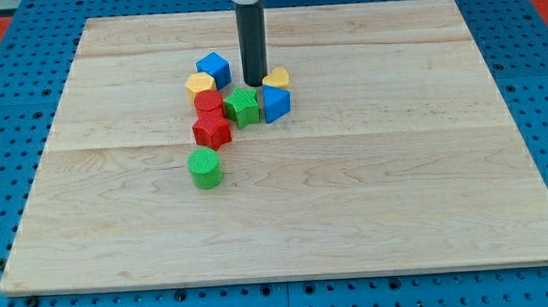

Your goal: Nudge blue cube and yellow hexagon

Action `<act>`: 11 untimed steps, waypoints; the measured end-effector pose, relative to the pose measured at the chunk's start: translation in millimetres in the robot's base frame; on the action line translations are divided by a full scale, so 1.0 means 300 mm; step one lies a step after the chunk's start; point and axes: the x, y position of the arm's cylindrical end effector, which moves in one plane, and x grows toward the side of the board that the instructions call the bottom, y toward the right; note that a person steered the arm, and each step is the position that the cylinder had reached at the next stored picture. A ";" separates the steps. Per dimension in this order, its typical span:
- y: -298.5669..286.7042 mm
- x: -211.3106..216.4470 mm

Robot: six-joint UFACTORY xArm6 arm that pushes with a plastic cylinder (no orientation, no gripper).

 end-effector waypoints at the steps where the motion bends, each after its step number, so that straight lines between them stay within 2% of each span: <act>1: 0.105 -0.121; 2: 0.290 -0.302; 3: -0.002 -0.401; 4: -0.319 -0.397; 5: -0.395 -0.222; 6: -0.248 -0.082; 8: -0.201 -0.063; 9: -0.221 -0.137; 10: -0.091 -0.027; 11: -0.184 -0.047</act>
